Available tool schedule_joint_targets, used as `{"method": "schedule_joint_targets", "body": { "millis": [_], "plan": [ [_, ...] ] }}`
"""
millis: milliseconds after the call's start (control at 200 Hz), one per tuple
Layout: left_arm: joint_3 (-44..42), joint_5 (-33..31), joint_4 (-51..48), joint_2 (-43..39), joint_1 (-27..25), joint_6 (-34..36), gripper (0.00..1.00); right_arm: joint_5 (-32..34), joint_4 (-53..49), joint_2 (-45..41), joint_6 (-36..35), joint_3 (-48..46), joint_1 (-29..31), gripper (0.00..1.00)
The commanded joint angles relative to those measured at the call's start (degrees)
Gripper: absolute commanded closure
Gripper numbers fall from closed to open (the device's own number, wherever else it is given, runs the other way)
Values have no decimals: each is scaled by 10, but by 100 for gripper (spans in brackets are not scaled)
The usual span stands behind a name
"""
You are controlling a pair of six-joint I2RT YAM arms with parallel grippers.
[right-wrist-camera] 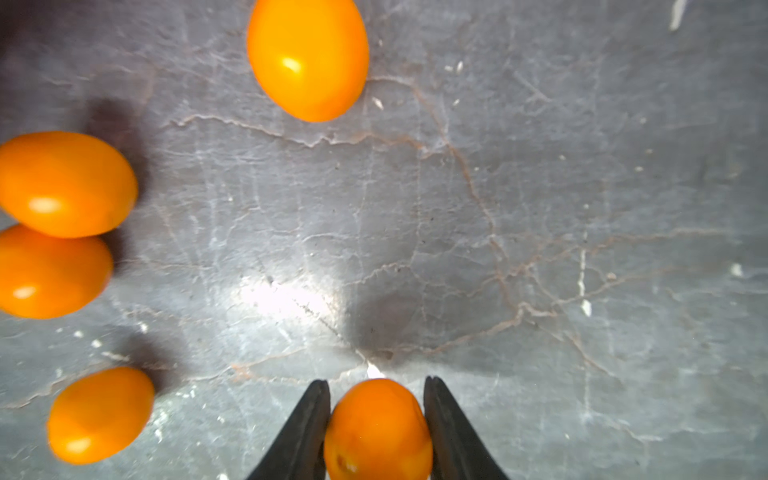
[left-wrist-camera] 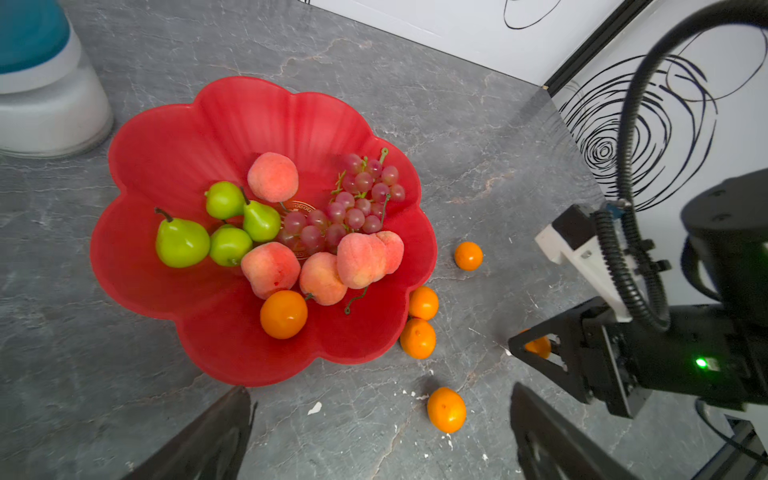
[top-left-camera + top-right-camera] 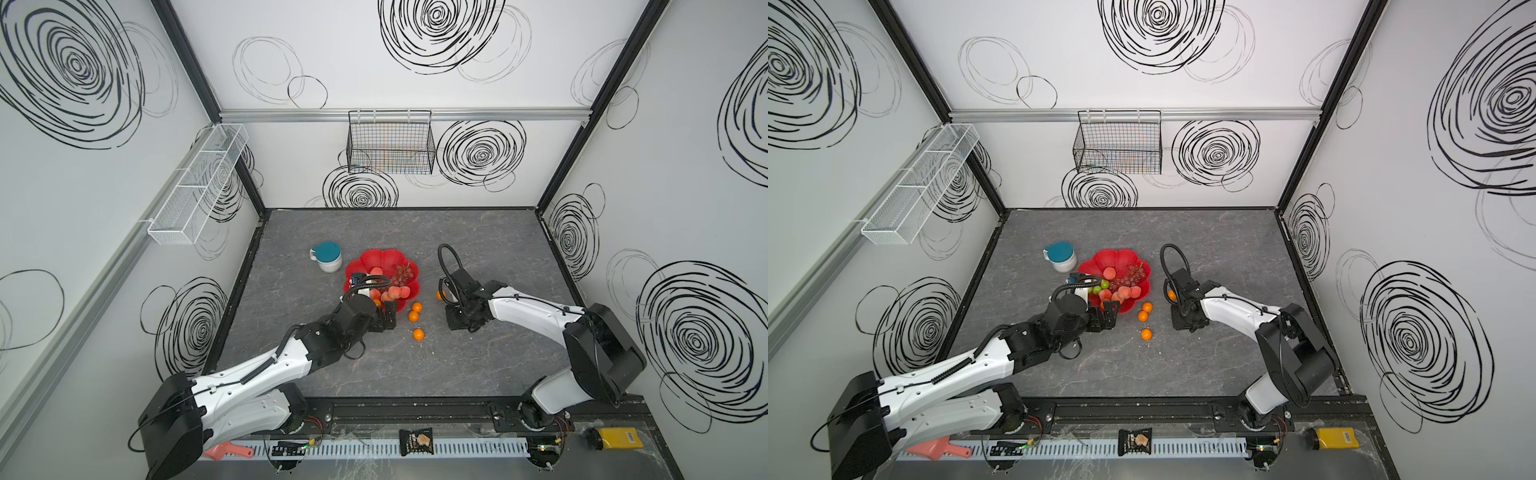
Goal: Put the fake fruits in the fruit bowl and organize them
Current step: 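Close the right gripper on the small orange fruit and lift it, then carry the orange over the bowl with the right gripper and open it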
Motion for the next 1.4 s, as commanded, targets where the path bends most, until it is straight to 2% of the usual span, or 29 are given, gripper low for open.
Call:
{"method": "schedule_joint_targets", "body": {
  "millis": [0, 125, 270, 485, 911, 1021, 1396],
  "plan": [
    [6, -5, -1, -25, 16, 9, 0, -2, -21, -33, 17, 17, 17, 61],
    [-22, 0, 11, -63, 30, -4, 0, -25, -3, -40, 23, 52, 58, 61],
    [-63, 14, 22, -129, 47, -2, 1, -15, 10, -17, 30, 113, 109, 61],
    [-88, 119, -17, -181, 151, -12, 1, -32, 40, 46, 26, 194, 148, 61],
    [-160, 276, 37, -219, 305, -48, 1, -39, 27, 218, 9, 356, 189, 62],
    [-171, 298, 52, -219, 318, -45, 1, -18, 9, 240, 9, 377, 188, 63],
    [-189, 330, 96, -198, 311, -44, 1, -5, -24, 293, 10, 410, 178, 63]
  ]
}}
